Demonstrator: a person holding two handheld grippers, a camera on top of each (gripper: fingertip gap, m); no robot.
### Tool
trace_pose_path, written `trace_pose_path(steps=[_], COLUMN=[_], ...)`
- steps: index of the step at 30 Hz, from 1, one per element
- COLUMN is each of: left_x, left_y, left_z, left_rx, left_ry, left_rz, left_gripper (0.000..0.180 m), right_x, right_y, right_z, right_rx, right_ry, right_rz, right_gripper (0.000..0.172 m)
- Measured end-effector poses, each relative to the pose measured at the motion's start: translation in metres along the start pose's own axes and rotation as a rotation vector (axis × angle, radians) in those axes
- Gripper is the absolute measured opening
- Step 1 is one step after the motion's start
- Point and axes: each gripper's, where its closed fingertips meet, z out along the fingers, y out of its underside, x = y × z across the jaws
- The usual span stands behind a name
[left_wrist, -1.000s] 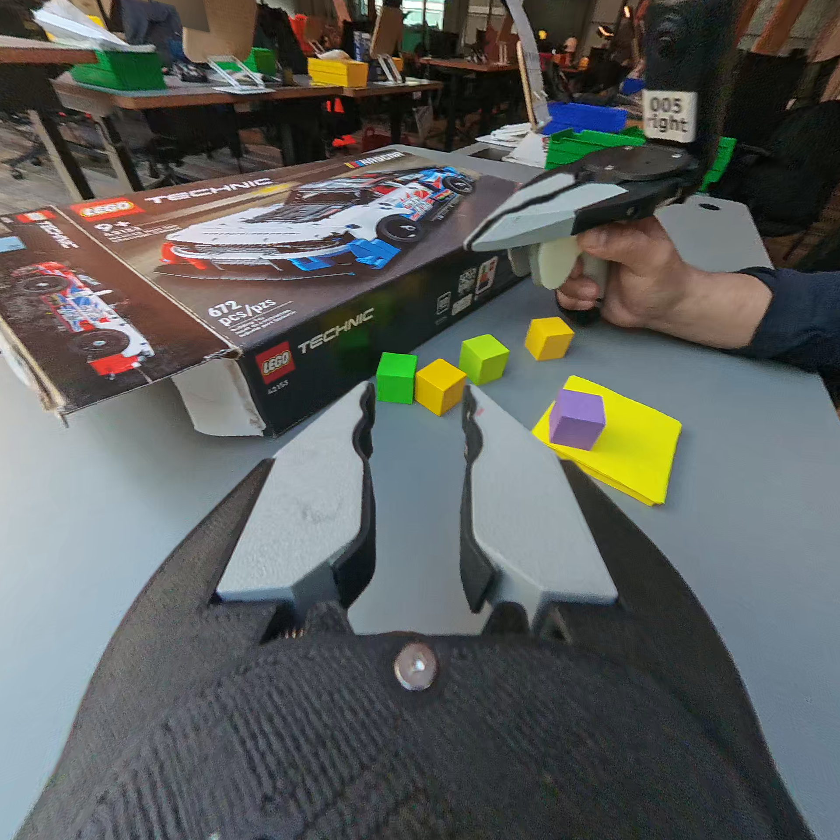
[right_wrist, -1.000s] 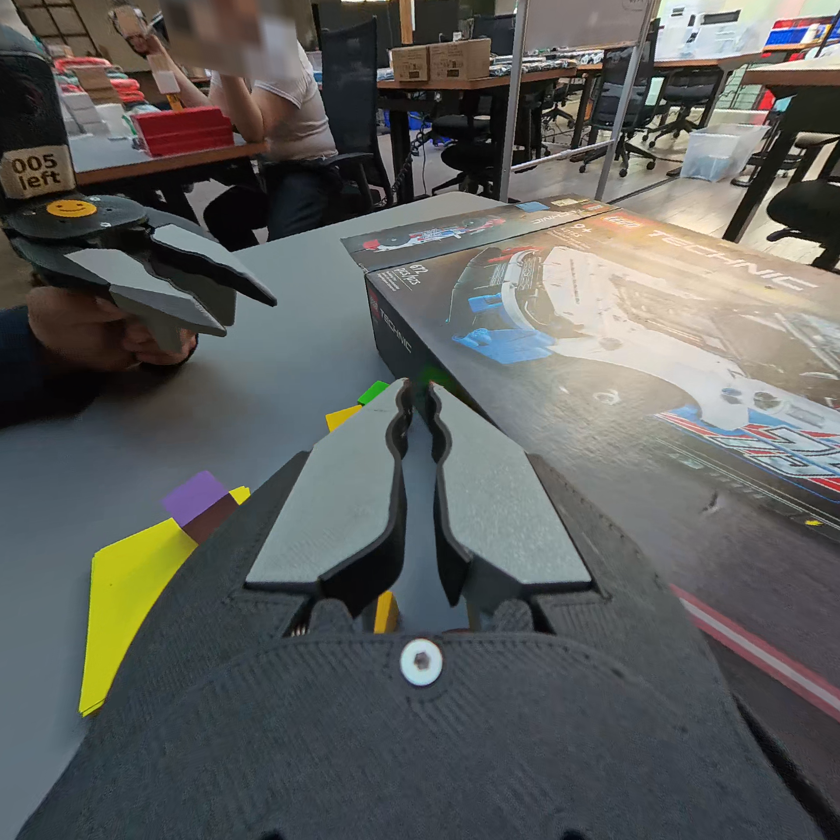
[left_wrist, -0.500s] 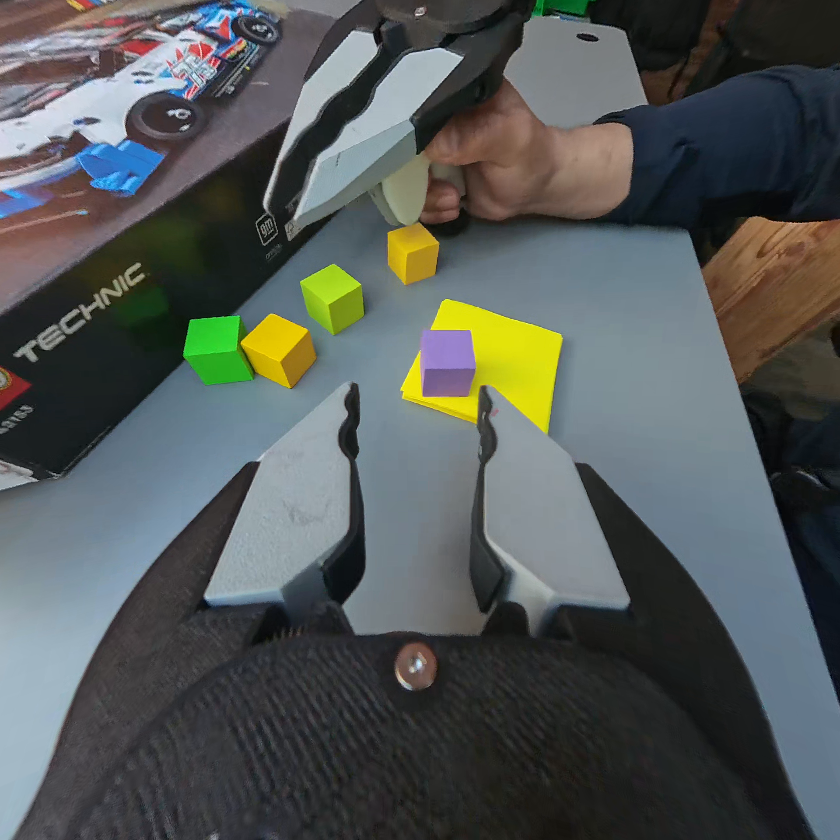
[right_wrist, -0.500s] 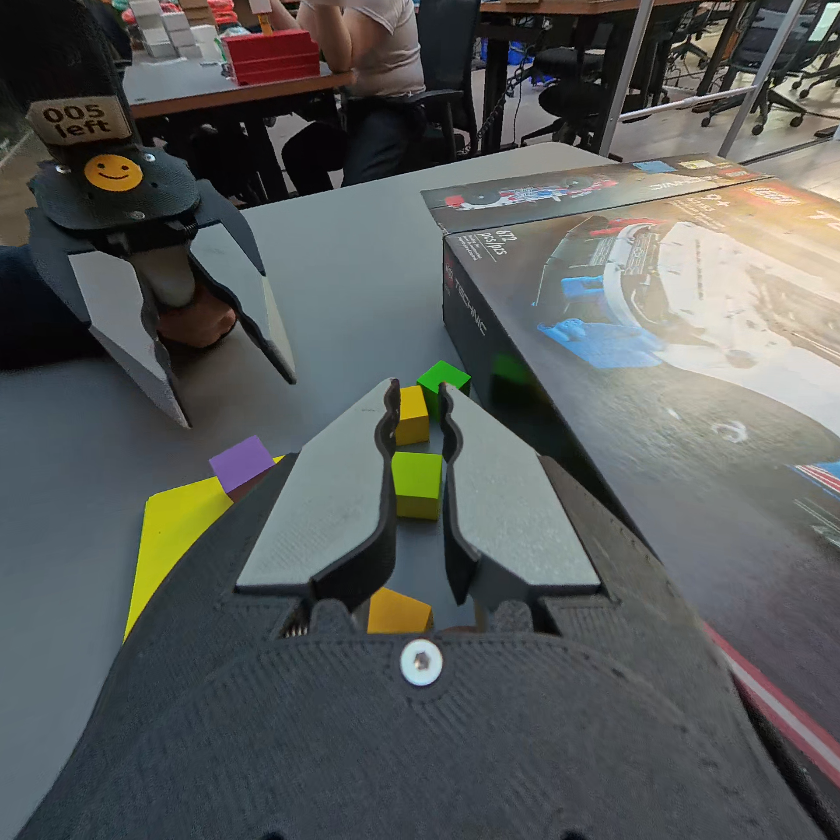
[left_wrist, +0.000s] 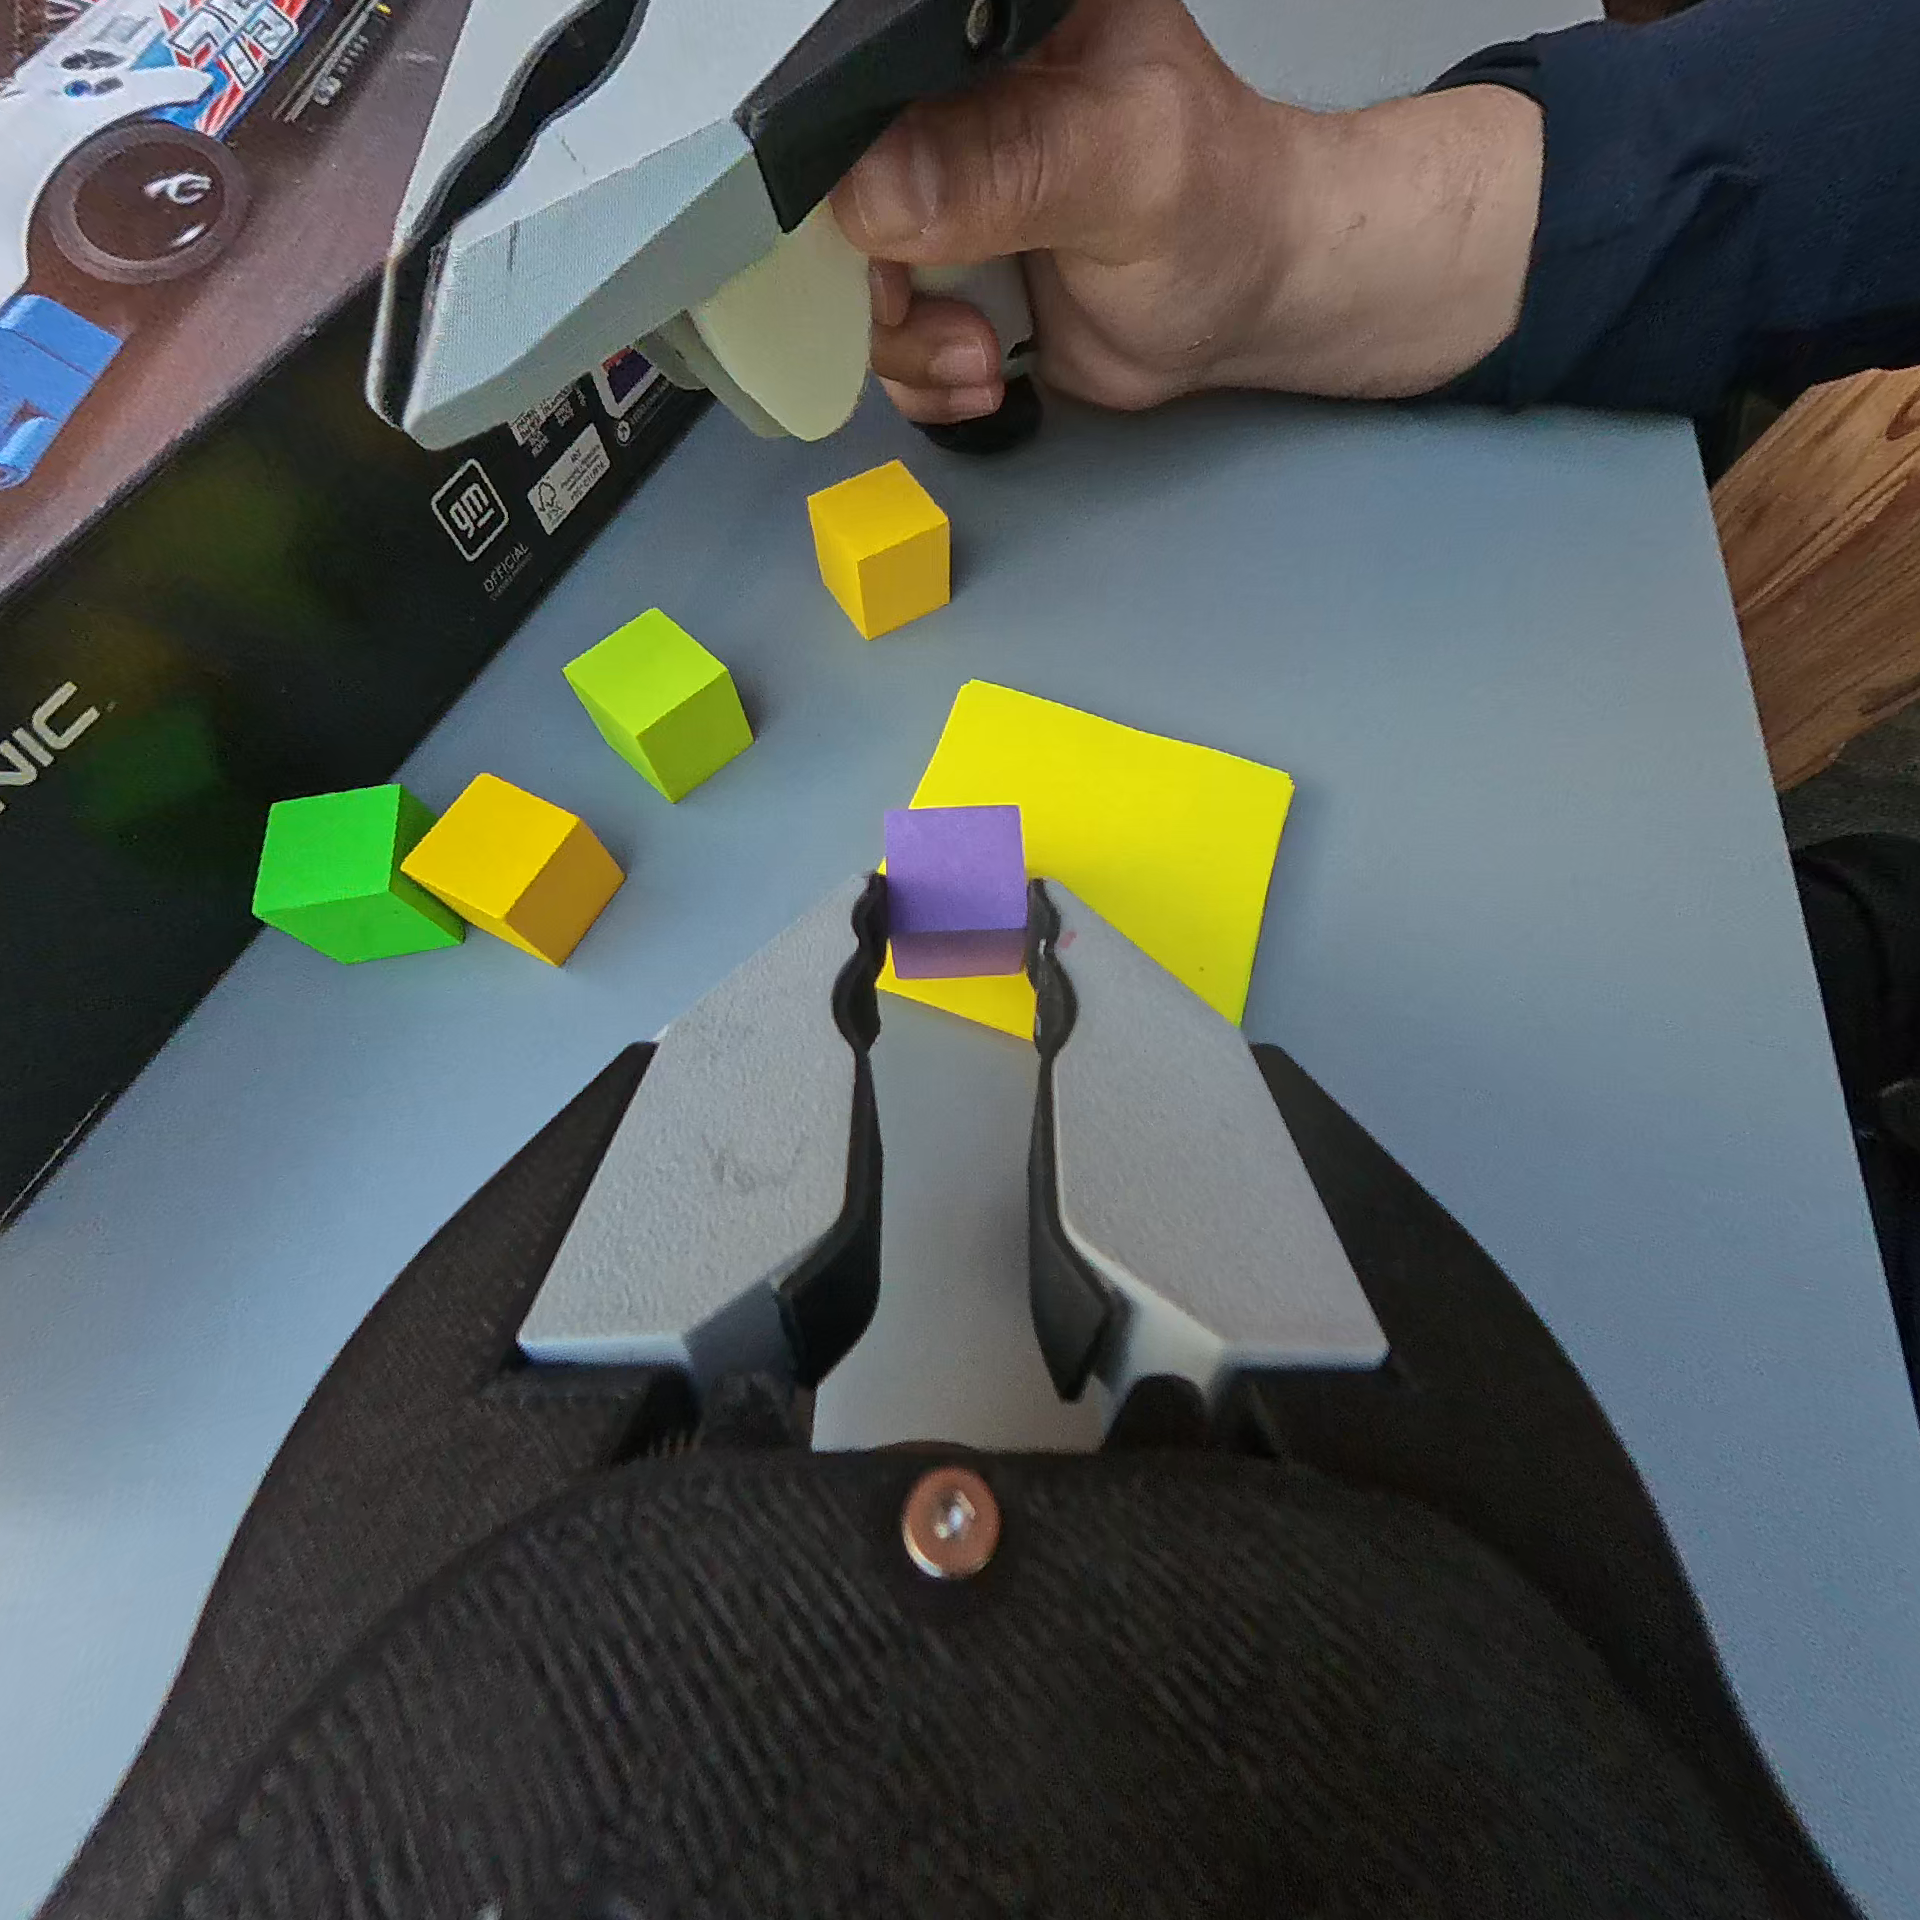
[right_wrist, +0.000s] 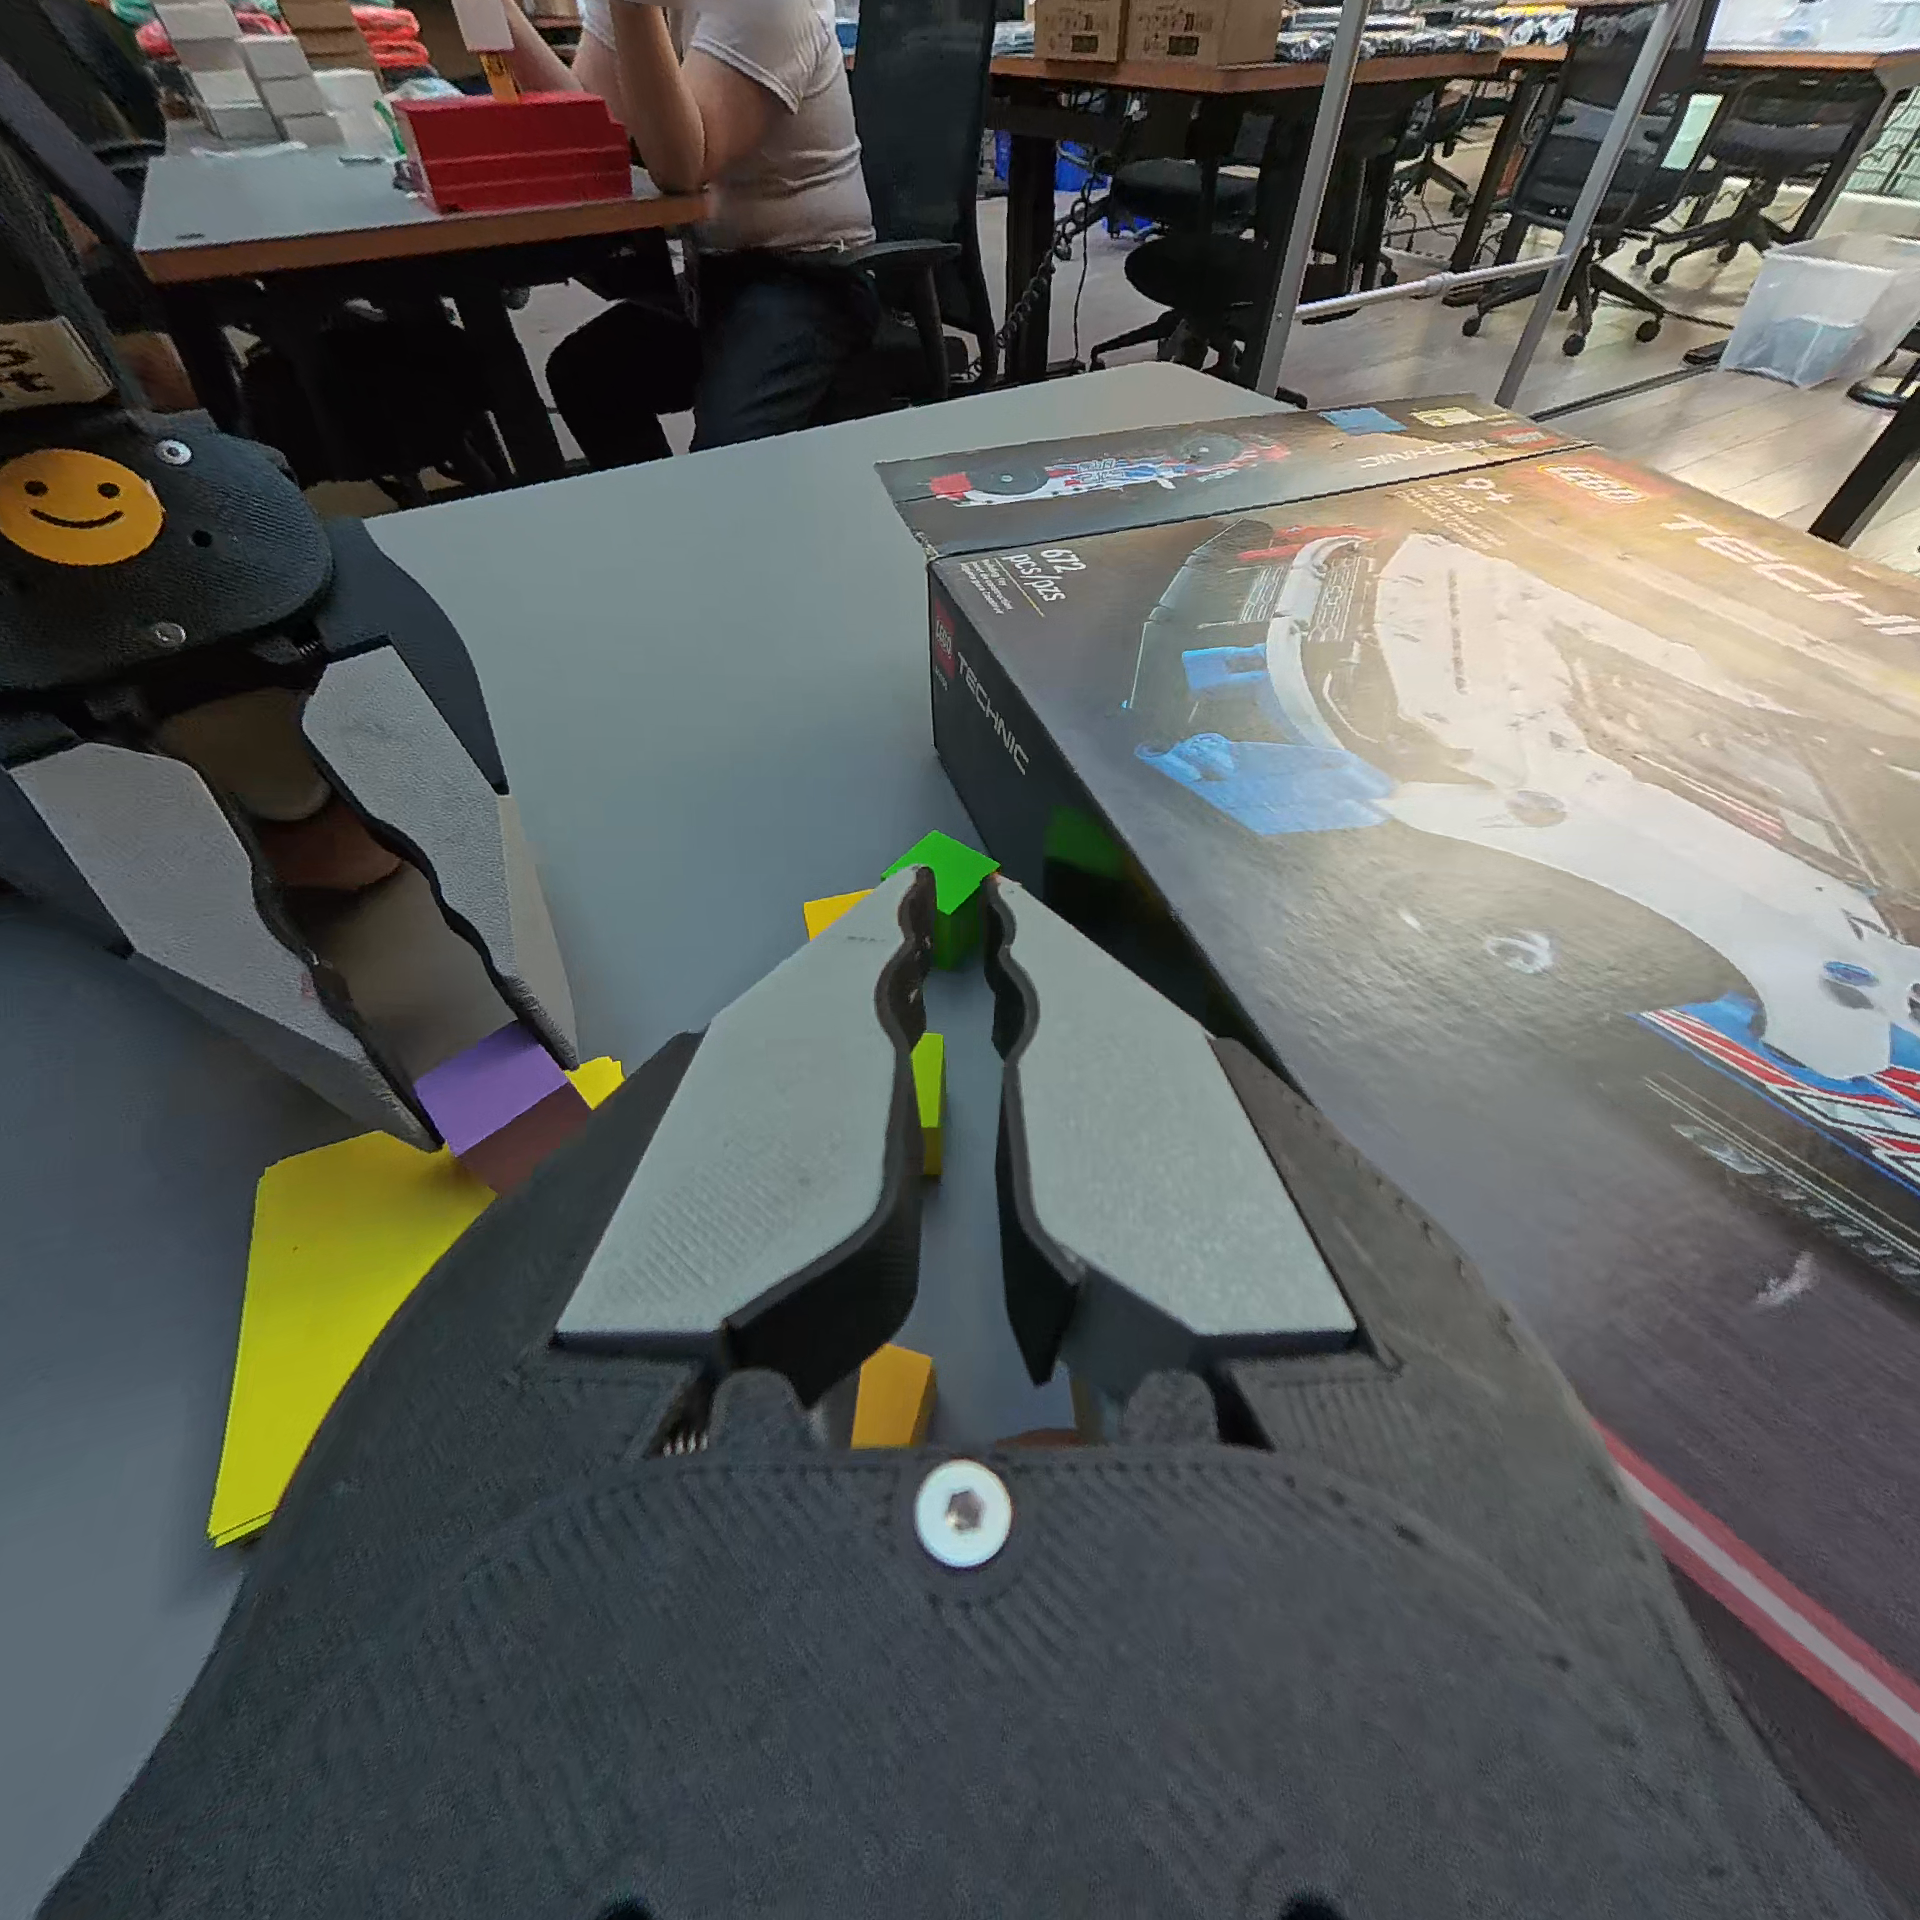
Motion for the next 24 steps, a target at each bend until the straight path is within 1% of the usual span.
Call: trace_pose_path(steps=[2,5,7,9,11,13,15,16,20,22,24], left_x=[0.000,0.005,0.011,0.014,0.023,0.029,0.031,0.032,0.035,0.035,0.038], left_y=[-0.001,-0.004,-0.012,-0.022,-0.027,-0.020,-0.015,-0.015,-0.009,-0.010,-0.012], left_z=[0.001,0.002,-0.001,-0.005,-0.010,-0.009,-0.009,-0.010,-0.003,0.001,0.001], left_rx=[-0.002,0.001,0.046,0.105,0.142,0.095,0.075,0.078,0.059,0.054,0.068], left_ry=[0.017,0.087,0.129,0.138,0.188,0.205,0.197,0.202,0.212,0.192,0.202], left_rz=[0.003,0.004,0.054,0.076,0.082,0.120,0.162,0.161,0.148,0.156,0.158], left_gripper=[0.024,0.024,0.024,0.024,0.024,0.024,0.024,0.024,0.024,0.024,0.024], right_x=[0.000,0.001,-0.003,-0.008,-0.013,-0.017,-0.018,-0.019,-0.016,-0.016,-0.016], right_y=[0.000,0.001,0.001,0.004,0.009,0.016,0.022,0.026,0.045,0.051,0.055], right_z=[0.000,-0.002,-0.005,-0.007,-0.007,-0.005,-0.003,-0.003,0.001,0.002,0.002], right_rx=[-0.003,-0.014,-0.032,-0.071,-0.118,-0.176,-0.228,-0.254,-0.380,-0.415,-0.431], right_ry=[0.000,0.008,-0.011,-0.041,-0.057,-0.054,-0.040,-0.038,0.000,0.010,0.006], right_rz=[0.005,-0.016,-0.041,-0.050,-0.042,-0.047,-0.049,-0.049,-0.080,-0.090,-0.078], right_gripper=[0.004,0.003,0.004,0.009,0.019,0.023,0.024,0.024,0.034,0.037,0.037])
